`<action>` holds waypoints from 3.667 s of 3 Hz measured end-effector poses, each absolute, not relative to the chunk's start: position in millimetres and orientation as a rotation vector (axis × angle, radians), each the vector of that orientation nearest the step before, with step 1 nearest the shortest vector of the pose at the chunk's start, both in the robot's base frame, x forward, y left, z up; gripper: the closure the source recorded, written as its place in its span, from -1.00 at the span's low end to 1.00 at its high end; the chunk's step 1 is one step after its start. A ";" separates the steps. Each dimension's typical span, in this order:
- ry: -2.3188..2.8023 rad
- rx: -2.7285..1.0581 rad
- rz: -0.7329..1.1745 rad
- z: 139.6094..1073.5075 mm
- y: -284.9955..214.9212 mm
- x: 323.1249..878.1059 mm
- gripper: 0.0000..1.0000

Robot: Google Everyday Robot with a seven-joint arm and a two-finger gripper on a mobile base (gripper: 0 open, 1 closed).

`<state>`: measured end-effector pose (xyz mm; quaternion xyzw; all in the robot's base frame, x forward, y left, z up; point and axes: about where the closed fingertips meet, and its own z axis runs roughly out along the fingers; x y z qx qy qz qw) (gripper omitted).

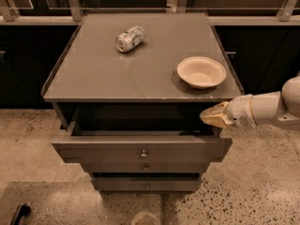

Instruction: Open top drawer

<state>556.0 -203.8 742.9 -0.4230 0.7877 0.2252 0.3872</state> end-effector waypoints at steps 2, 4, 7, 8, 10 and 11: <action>2.057 -1.001 0.632 689.5 -164.3 566.0 1.00; 2.135 -1.004 0.581 655.6 -149.6 566.2 1.00; 2.175 -1.173 0.639 646.3 -160.5 520.0 1.00; 2.177 -1.185 0.650 645.7 -162.2 515.6 1.00; 2.156 -1.224 0.761 642.3 -174.1 463.4 1.00; 2.120 -1.146 0.670 667.1 -201.6 446.9 1.00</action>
Offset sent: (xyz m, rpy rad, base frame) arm 0.0125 0.0516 -0.0879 0.0474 0.0911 -0.1076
